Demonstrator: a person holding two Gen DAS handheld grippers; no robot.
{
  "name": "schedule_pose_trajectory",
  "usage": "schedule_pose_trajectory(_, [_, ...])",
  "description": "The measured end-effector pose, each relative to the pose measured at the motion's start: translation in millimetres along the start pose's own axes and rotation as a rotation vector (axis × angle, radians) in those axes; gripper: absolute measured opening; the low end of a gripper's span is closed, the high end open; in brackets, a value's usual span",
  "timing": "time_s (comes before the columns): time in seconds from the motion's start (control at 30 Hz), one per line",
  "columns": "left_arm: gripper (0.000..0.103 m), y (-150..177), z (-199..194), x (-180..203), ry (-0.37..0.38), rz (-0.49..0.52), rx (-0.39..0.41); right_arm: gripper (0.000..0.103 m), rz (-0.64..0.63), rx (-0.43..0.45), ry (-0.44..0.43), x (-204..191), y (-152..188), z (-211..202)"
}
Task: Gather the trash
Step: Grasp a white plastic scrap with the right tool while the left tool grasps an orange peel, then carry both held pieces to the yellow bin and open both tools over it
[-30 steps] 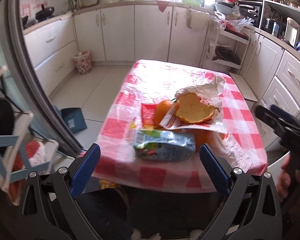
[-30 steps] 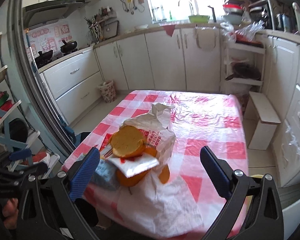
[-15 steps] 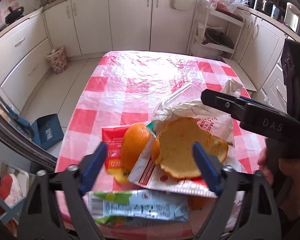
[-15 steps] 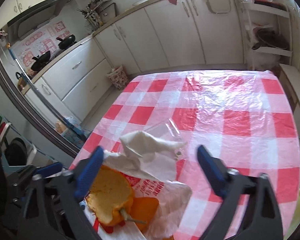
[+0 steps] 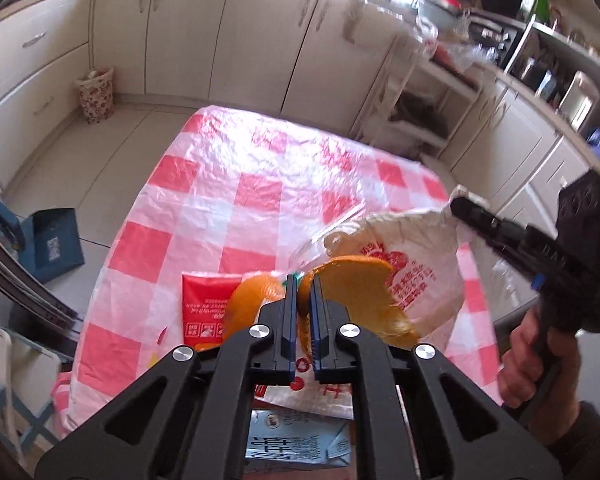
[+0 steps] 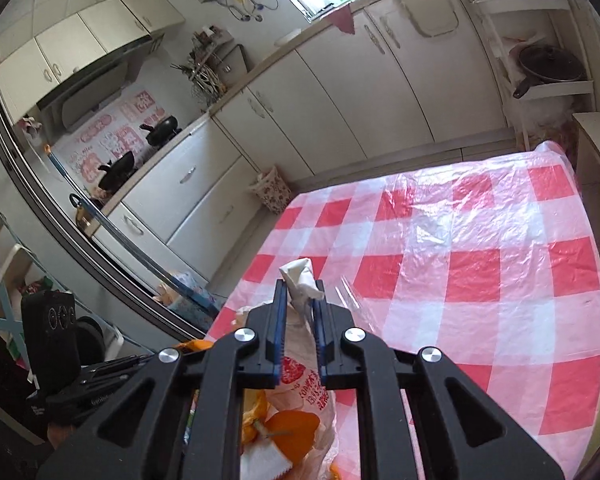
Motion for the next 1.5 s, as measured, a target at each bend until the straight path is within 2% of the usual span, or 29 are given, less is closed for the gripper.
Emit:
schedule_pose_trajectory(0.07, [0.006, -6.2, -9.3, -0.6, 0.056, -0.032, 0.038, 0.013, -0.003, 0.026, -0.013, -1.1, -4.7, -9.0])
schedule_pose_trajectory(0.13, [0.006, -8.5, -15.7, -2.5, 0.071, -0.053, 0.062, 0.013, -0.003, 0.058, -0.028, -1.5, -9.3, -20.8])
schedule_pose_trajectory(0.3, [0.006, -6.2, -16.8, -8.2, 0.138, -0.122, 0.066, 0.013, 0.015, 0.156, -0.084, 0.7, -20.0, -58.3])
schedule_pose_trajectory(0.37, [0.006, -4.2, -17.6, -5.7, 0.166, -0.132, 0.070, 0.013, 0.020, 0.202, -0.103, 1.8, -24.6, -75.6])
schedule_pose_trajectory(0.53, [0.006, -2.9, -17.9, 0.8, 0.181, -0.125, 0.080, 0.013, 0.027, 0.271, -0.157, 2.9, -33.1, -108.4])
schedule_pose_trajectory(0.63, [0.006, -2.2, -17.6, 5.2, 0.210, -0.129, 0.082, 0.013, 0.014, 0.290, -0.129, 8.5, -33.8, -118.5])
schedule_pose_trajectory(0.73, [0.006, -7.5, -24.3, 14.5, 0.262, -0.127, 0.109, 0.013, 0.036, 0.308, -0.083, 26.2, -35.0, -128.8])
schedule_pose_trajectory(0.83, [0.006, -12.6, -30.9, 22.1, 0.304, -0.130, 0.131, 0.013, 0.073, 0.317, -0.001, 54.4, -33.8, -140.7])
schedule_pose_trajectory(0.93, [0.006, -15.4, -31.4, 29.4, 0.340, -0.138, 0.135, 0.013, 0.101, 0.302, 0.130, 87.2, -26.3, -150.5])
schedule_pose_trajectory(1.07, [0.006, -12.0, -25.0, 44.4, 0.368, -0.130, 0.114, 0.013, 0.160, 0.239, 0.332, 142.1, -3.4, -160.6])
schedule_pose_trajectory(1.17, [0.006, -4.5, -20.6, 57.7, 0.381, -0.104, 0.094, 0.013, 0.234, 0.166, 0.443, 185.4, 19.2, -164.0])
schedule_pose_trajectory(1.37, [0.006, 13.7, -16.2, 83.1, 0.402, -0.062, 0.063, 0.017, 0.310, -0.020, 0.597, 240.5, 69.3, -151.4])
schedule_pose_trajectory(1.4, [0.006, 16.3, -14.7, 87.3, 0.401, -0.051, 0.058, 0.025, 0.321, -0.049, 0.614, 245.5, 76.3, -148.4])
schedule_pose_trajectory(1.43, [0.006, 18.3, -13.6, 90.0, 0.401, -0.043, 0.053, 0.041, 0.339, -0.079, 0.629, 252.1, 82.7, -144.9])
schedule_pose_trajectory(1.5, [0.006, 21.6, -11.2, 97.4, 0.400, -0.025, 0.043, 0.060, 0.378, -0.110, 0.659, 263.4, 92.9, -146.3])
Point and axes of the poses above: each gripper's, at about its wrist camera, not at the fingertips, and z roughly the way its jaws point, x to its right, y to its underside, the point moved 7 cm from there along z, roughly the way its jaws point, and after that the axes turned 7 degrees about y, right-handed, at the moved point
